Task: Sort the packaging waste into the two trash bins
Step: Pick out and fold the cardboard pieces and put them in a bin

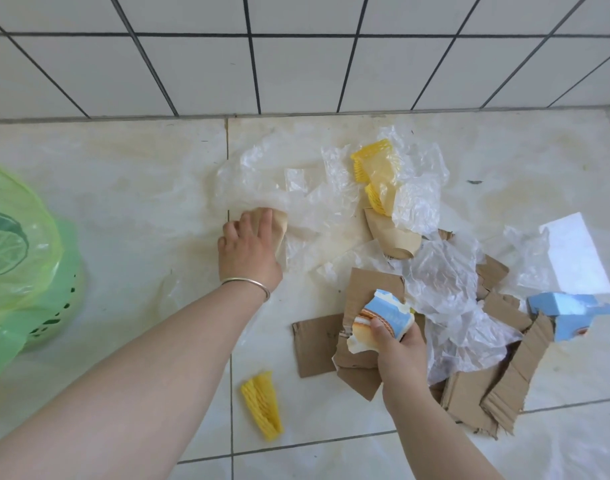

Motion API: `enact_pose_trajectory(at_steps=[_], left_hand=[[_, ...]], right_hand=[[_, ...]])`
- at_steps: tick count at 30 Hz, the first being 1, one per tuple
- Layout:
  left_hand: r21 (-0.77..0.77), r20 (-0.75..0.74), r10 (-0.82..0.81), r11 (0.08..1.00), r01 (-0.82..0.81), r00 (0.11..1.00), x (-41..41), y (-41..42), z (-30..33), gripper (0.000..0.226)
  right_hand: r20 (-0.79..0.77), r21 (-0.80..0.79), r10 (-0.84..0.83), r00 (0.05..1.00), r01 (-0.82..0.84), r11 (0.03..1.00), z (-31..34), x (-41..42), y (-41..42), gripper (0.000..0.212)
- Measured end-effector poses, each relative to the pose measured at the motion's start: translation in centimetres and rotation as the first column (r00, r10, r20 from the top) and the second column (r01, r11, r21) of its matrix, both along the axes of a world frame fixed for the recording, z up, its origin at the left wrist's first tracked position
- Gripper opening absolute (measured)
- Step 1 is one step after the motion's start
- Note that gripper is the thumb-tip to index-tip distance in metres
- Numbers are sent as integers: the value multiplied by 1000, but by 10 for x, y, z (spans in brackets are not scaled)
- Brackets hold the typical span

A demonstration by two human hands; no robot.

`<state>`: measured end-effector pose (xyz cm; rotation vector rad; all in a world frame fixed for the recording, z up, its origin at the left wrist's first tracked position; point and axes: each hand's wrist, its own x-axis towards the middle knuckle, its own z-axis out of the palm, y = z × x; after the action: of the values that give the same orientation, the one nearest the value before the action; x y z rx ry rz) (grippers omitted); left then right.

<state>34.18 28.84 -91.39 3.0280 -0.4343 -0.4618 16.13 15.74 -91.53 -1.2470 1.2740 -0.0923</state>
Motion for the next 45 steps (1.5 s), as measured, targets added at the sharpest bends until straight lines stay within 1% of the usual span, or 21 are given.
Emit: enact_pose_trajectory(at_steps=[4,5,8,13,15,16,17,19,20,22,24,26,28,30,33,36,40,41,43,44,45], left_hand=[[-108,36,-18,994,21,999,6,15,-3,58],[-137,26,-19,990,22,999,6,19,-3,56],[-224,0,54,973,-53,999,-2,29,6,43],[-320,-25,35,947,-41,999,-38,41,26,28],[-372,-69,65,924,-86,996,-51,44,34,20],[-410,-122,92,902,-135,988,-58,45,39,15],[-449,-192,127,871,-202,973,-65,46,44,12],[-491,-341,205,793,-360,917,-79,48,55,19],[-508,-407,237,744,-434,882,-85,49,61,19],[-555,-527,273,607,-569,805,-96,54,72,12],[-584,-606,293,467,-664,740,-105,63,86,11],[-597,-651,314,351,-721,692,-112,74,101,19],[-606,-695,312,232,-761,648,-122,90,121,20],[-622,-706,309,159,-767,637,-132,111,145,18],[-664,-685,330,84,-743,649,-151,154,182,17],[-717,-642,380,9,-697,666,-171,202,226,16],[-769,-560,463,20,-639,687,-198,271,281,7],[-778,-540,485,24,-627,688,-203,289,293,8],[-791,-502,526,43,-611,687,-210,322,309,23],[-797,-485,546,46,-602,683,-213,337,314,23],[-800,-478,561,40,-599,676,-214,353,318,18]], right_hand=[[-3,-3,4,1000,-4,1000,0,-3,-1,23],[-5,-4,5,1000,-5,1000,1,-4,-1,23],[2,-9,23,1000,-23,1000,2,-5,0,22],[15,-33,57,998,-57,998,15,-12,4,23],[24,-22,69,997,-68,997,20,-16,6,22],[32,-9,77,996,-77,997,22,-18,8,22],[40,11,92,995,-92,996,26,-20,11,23],[77,68,116,990,-121,990,33,-20,21,25],[100,93,126,987,-135,986,39,-19,27,26],[152,140,141,978,-163,977,53,-14,39,26],[209,178,150,966,-188,966,68,-8,50,25],[250,184,179,952,-228,956,83,-4,63,24],[289,180,218,932,-277,944,102,-2,81,25],[322,153,274,906,-335,930,123,0,101,27],[372,105,378,848,-443,891,162,-1,140,20],[405,60,481,778,-547,835,204,-1,191,21],[434,-13,604,668,-666,746,255,-7,270,27],[453,-34,629,633,-692,721,266,-8,290,27],[482,-76,667,568,-732,678,284,-9,325,26],[486,-92,687,540,-751,654,291,-8,342,25],[482,-101,709,515,-771,629,296,-7,358,25]])
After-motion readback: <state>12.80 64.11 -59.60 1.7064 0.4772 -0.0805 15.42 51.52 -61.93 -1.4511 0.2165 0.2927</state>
